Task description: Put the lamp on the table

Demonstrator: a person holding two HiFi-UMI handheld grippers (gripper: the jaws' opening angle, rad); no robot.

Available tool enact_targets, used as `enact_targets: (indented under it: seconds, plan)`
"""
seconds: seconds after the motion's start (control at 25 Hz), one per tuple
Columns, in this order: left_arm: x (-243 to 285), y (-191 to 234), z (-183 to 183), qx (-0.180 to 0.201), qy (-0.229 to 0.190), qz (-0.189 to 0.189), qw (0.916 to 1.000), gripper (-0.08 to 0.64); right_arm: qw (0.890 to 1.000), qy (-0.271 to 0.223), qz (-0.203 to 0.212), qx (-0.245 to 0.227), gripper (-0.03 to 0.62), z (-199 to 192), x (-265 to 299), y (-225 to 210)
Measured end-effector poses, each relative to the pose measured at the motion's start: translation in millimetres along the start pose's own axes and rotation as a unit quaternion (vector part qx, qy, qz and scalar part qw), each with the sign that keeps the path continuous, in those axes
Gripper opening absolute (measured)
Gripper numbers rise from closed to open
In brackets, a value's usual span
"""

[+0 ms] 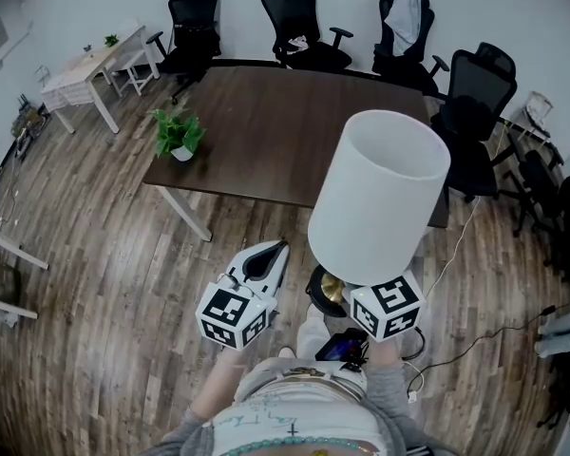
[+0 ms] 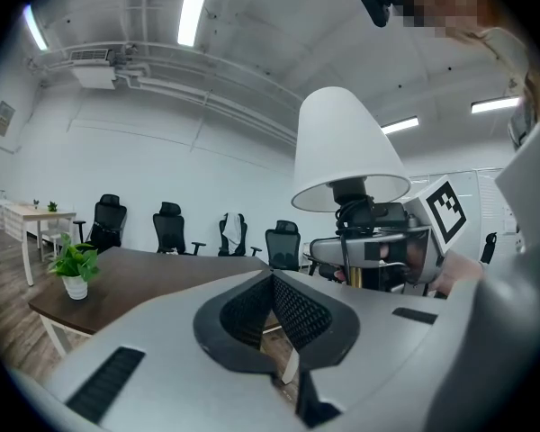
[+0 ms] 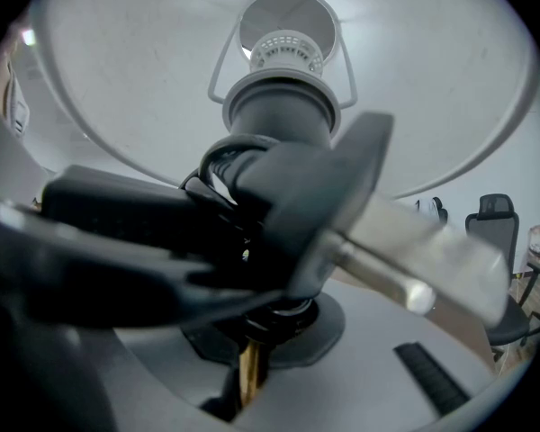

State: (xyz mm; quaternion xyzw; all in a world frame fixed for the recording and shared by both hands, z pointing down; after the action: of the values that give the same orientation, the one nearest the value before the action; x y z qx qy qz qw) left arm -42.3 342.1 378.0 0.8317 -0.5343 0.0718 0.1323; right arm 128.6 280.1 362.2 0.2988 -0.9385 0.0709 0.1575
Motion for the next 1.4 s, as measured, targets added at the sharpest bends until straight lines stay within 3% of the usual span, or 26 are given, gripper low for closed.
enact_targets:
  seconds: [0.56, 1.08, 1.4]
  plan:
    - [80, 38, 37, -0.003, -0.002, 0.025, 0.9997, 0.012, 1.000, -0.002, 0.021, -0.004, 0.018, 31, 61, -86]
    - [115, 39, 51, -0.016, -0.019, 0.071, 0.9971, 0.012, 0.998, -0.008, 0.062, -0.022, 0.018, 44, 81, -134]
    - [127, 36, 47, -0.028, -0.018, 0.077, 0.9964, 0.011, 0.997, -0.009, 0.071, -0.018, 0.018, 40, 82, -148]
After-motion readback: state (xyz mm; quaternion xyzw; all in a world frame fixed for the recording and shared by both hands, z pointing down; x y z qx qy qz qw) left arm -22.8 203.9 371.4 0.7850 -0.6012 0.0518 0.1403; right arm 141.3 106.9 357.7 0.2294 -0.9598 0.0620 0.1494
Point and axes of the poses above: the fingertips, and each gripper's own axes: x forward along the fingers, y to its left, z out of its top, the point moved 8 cm from there along -x, backward along the fingers, and after that the axes turned 8 degrees about y, right-handed, at the moved point
